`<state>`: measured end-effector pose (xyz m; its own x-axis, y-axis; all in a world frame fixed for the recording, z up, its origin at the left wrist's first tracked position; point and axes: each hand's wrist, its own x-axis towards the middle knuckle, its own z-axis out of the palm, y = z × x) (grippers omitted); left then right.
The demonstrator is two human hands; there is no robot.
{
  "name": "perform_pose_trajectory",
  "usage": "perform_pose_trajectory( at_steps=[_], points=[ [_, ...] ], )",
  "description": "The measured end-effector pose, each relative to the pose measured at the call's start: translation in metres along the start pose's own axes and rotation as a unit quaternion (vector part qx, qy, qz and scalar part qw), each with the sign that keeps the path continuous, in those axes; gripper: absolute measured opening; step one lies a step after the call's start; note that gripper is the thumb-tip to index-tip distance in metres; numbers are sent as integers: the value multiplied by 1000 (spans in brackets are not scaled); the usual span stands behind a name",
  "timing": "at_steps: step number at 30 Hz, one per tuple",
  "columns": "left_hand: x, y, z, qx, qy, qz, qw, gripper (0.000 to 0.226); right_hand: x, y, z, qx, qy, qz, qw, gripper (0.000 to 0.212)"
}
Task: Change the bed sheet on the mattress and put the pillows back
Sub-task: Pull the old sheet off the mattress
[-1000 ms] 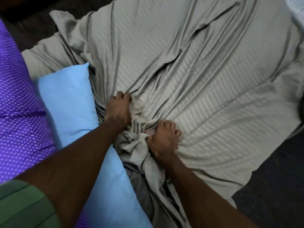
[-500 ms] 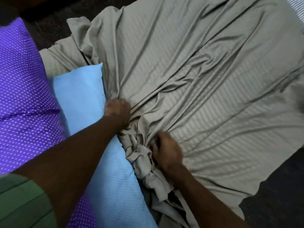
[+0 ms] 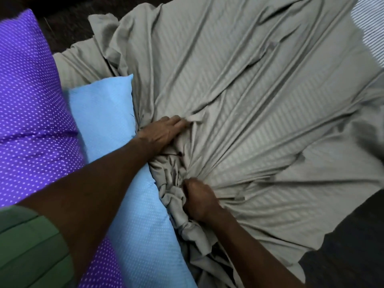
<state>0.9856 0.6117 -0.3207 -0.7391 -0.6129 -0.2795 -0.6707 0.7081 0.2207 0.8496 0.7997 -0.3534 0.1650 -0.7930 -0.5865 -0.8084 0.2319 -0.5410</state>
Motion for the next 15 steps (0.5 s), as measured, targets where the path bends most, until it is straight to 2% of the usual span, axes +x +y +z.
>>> perform_pose_trajectory(
  at_steps=[2, 3, 4, 5, 6, 7, 8, 9, 10, 12, 15],
  points=[
    [6, 0, -1, -18, -31, -75, 997, 66, -4, -3, 1, 125, -132, 19, 983, 26],
    [8, 2, -4, -12, -51, -92, 994, 60, -5, -1, 2, 188, -144, 35, 971, 23],
    [10, 6, -6, -3, -61, -99, 993, 52, -6, 0, 3, 236, -121, 57, 962, 15],
    [12, 9, -7, 8, -65, -103, 993, 46, -7, 1, 5, 260, -60, 81, 961, 7],
    [13, 11, -7, 20, -65, -107, 992, 42, -9, 2, 8, 246, 50, 99, 963, 2],
    [14, 13, -7, 37, -71, -106, 991, 39, -14, 1, 12, 198, 181, 110, 957, 9],
    [15, 12, -5, 54, -81, -99, 990, 38, -17, 1, 19, 126, 277, 123, 945, 20],
    [15, 11, -4, 65, -97, -91, 989, 38, -19, 0, 25, 50, 333, 136, 932, 34],
    [15, 8, -3, 63, -117, -87, 987, 40, -17, 0, 31, -4, 346, 155, 925, 42],
    [11, 2, -4, 114, -160, -97, 976, 40, -11, -5, 35, -49, 320, 176, 930, 36],
    [1, 0, -9, 300, -235, -111, 918, 49, -4, -13, 25, -64, 259, 151, 952, 23]
  ],
)
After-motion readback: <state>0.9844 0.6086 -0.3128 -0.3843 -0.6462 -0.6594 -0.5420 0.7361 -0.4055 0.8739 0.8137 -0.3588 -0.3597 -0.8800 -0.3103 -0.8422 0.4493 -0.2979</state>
